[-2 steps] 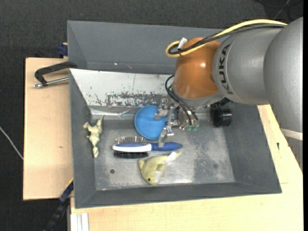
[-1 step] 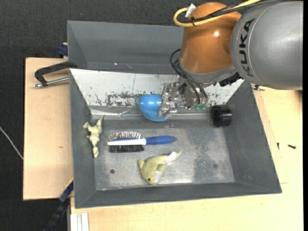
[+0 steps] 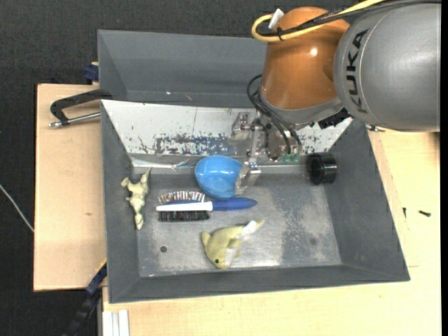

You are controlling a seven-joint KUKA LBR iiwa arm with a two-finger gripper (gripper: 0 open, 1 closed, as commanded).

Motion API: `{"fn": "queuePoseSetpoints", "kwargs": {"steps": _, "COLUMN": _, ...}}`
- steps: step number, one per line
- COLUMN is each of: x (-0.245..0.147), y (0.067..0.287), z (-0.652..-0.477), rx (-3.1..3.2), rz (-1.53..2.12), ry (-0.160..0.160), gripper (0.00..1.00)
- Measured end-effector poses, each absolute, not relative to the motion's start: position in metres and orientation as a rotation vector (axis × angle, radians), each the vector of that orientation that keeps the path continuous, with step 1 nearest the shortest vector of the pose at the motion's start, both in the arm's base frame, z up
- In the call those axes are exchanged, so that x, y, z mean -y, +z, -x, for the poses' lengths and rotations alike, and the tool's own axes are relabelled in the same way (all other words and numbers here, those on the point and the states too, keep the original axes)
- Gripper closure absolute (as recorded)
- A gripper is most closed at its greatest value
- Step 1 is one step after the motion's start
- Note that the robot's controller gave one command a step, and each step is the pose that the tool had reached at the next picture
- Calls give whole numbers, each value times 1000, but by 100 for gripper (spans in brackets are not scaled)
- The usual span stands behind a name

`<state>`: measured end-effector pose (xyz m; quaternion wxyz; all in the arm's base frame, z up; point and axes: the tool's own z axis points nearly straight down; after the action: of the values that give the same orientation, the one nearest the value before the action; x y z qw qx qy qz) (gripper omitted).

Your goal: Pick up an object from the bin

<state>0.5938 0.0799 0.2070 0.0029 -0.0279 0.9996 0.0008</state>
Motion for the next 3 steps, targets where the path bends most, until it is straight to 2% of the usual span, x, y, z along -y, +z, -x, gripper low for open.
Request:
{"fn": "queuePoseSetpoints", "kwargs": {"steps": 1, "x": -66, "y": 88, "z": -576, "rx": -3143, "rz": 154, "ry": 0, "gripper": 0}}
{"fn": "queuePoseSetpoints", "kwargs": {"steps": 2, "x": -67, "y": 96, "z": -580, "rx": -3131, "rz": 153, "ry": 2, "gripper": 100}}
{"fn": "queuePoseSetpoints", "kwargs": {"steps": 3, "x": -88, "y": 181, "z": -575, "rx": -3124, "rz": 158, "ry": 5, "gripper": 100}}
